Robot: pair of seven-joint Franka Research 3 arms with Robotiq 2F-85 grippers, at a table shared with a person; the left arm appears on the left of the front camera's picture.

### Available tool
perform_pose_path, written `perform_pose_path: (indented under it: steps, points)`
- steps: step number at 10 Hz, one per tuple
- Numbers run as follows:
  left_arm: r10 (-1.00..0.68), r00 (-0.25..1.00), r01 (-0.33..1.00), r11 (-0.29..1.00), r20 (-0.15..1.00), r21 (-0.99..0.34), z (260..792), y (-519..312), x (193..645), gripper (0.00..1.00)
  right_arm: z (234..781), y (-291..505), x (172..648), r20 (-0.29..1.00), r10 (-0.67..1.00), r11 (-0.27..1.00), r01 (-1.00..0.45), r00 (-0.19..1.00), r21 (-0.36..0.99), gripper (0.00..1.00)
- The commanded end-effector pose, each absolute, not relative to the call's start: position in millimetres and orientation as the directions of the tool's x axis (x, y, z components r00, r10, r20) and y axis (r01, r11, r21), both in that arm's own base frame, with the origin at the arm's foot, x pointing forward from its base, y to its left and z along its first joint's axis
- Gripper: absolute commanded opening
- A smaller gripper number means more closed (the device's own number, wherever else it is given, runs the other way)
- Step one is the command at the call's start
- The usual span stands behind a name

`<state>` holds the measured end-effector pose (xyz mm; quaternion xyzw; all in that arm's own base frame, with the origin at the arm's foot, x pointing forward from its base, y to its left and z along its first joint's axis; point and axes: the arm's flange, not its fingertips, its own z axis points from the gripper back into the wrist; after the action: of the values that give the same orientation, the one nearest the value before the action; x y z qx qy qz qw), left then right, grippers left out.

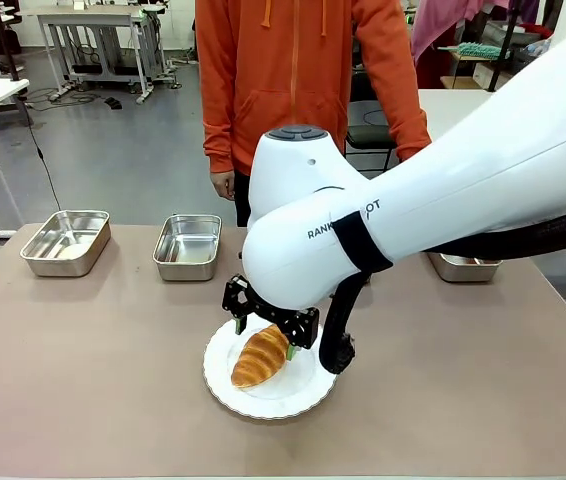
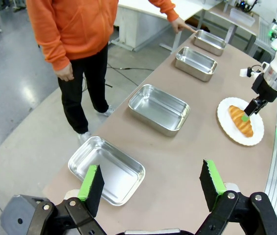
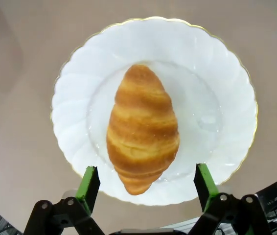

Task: Place the bread in the container.
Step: Place the Butter Roll into the Airtight Container indicated by the human.

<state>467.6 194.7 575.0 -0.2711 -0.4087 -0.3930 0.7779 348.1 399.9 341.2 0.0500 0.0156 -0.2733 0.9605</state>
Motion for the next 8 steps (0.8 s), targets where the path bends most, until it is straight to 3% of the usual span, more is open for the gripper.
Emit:
perform_pose_path:
  steps: [1, 8]
  points:
    - [-0.393, 0.343, 0.839, 0.537, 0.853, -0.090, 577, 194, 466, 1.00, 327, 406, 346, -0.015, -0.567, 0.820, 0.566, 0.824, 0.084, 1.00]
    - [-0.393, 0.343, 0.839, 0.537, 0.853, -0.090, 577, 194, 466, 1.00, 299, 411, 359, 0.019, -0.545, 0.836, 0.542, 0.838, 0.084, 1.00]
